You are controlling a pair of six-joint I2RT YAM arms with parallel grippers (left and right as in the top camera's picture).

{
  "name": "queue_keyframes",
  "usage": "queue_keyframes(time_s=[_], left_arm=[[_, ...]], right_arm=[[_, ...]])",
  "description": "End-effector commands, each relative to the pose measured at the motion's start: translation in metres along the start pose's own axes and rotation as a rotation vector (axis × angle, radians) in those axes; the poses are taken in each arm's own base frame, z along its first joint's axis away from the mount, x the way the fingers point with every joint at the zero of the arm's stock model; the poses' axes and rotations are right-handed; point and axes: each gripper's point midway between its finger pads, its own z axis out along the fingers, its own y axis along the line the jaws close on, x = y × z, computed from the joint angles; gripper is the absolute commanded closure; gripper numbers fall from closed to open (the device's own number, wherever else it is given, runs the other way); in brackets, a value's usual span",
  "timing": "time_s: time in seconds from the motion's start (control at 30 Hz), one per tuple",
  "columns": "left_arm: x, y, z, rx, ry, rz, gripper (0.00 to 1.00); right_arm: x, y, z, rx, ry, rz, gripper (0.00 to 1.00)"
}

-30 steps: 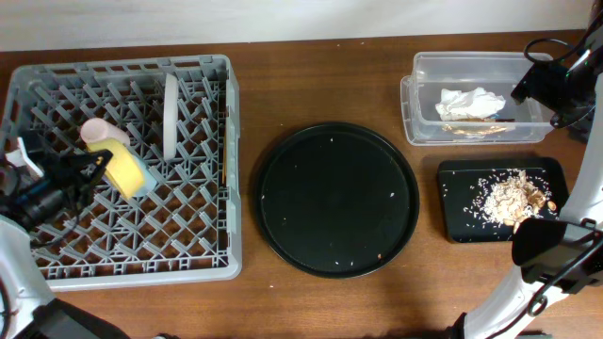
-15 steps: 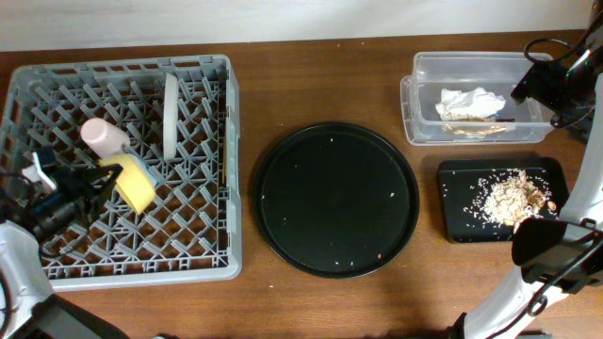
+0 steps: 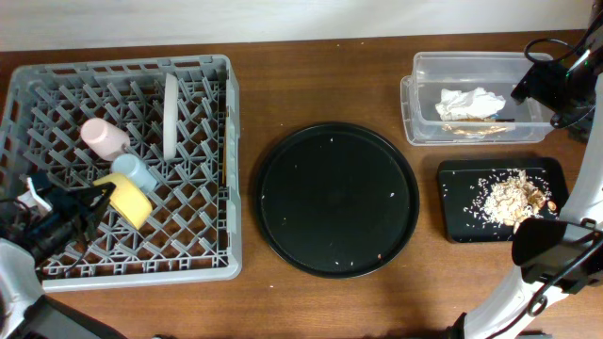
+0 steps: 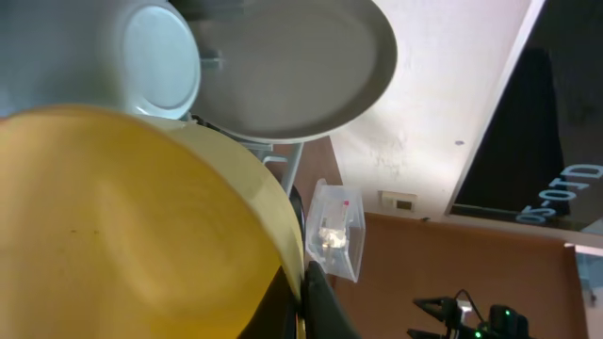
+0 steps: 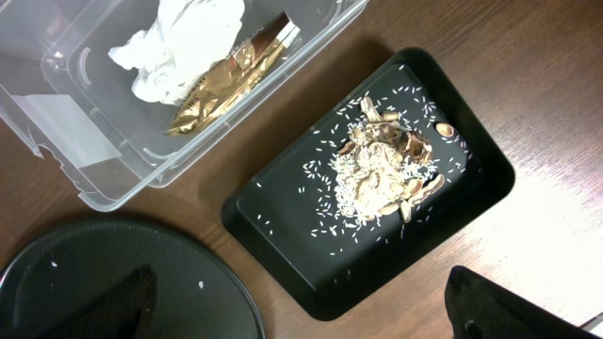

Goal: Sort waste into correct bins and load items into the dishwasher rack
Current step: 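Lift the yellow bowl and carry it left into the rack, then lower the bowl into the rack's front corner and release it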

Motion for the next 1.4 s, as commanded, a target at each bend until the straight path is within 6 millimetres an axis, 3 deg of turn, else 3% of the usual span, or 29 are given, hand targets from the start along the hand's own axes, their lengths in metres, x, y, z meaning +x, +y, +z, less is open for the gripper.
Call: queue_keyframes(time_s=[0.0,0.13,0.27,0.43,0.67,0.77,0.83,0.87,0.97,1.07,1.17,1.27,1.37], left_arm=[[-0.004,0.027,-0.005,-0.125,-0.029,0.005,0.93],[-0.013,0.043,-0.010,-0.218,-0.063,0.029,0.94],[-0.026,0.039,-0.018,-0.224,-0.102,0.068,0.93],[-0.039,0.053,-0.038,-0.352,-0.156,0.050,0.69],[-0.049,0.065,-0.059,-0.414,-0.225,-0.030,0.66],[-0.053,0.077,-0.078,-0.513,-0.287,-0.168,0.61],[-0.054,0.074,-0.085,-0.534,-0.298,-0.185,0.61],[-0.054,0.070,-0.087,-0.534,-0.295,-0.187,0.61],[-0.045,0.049,-0.078,-0.475,-0.231,-0.154,0.78],[-0.028,0.033,-0.060,-0.429,-0.141,-0.115,0.84],[-0.010,0.021,-0.046,-0.430,-0.065,-0.050,1.00],[0.006,0.014,-0.035,-0.468,-0.004,0.008,1.00],[0.013,0.030,-0.031,-0.636,0.040,0.065,1.00]], right_arm=[[-0.002,-0.002,-0.005,0.002,-0.018,0.000,0.01],[-0.002,-0.002,-0.005,0.002,-0.018,0.000,0.01],[-0.002,-0.002,-0.005,0.002,-0.018,0.000,0.01],[-0.002,-0.002,-0.005,0.002,-0.018,0.000,0.01],[-0.002,-0.002,-0.005,0.002,-0.018,0.000,0.01],[-0.002,-0.002,-0.005,0.002,-0.018,0.000,0.01],[-0.002,-0.002,-0.005,0.002,-0.018,0.000,0.01],[-0.002,-0.002,-0.005,0.002,-0.018,0.000,0.01],[-0.002,-0.002,-0.005,0.002,-0.018,0.000,0.01],[-0.002,-0.002,-0.005,0.002,-0.018,0.000,0.01],[-0.002,-0.002,-0.005,0.002,-0.018,0.000,0.01],[-0.002,-0.002,-0.005,0.002,-0.018,0.000,0.01],[-0.002,-0.002,-0.005,0.002,-0.018,0.000,0.01]])
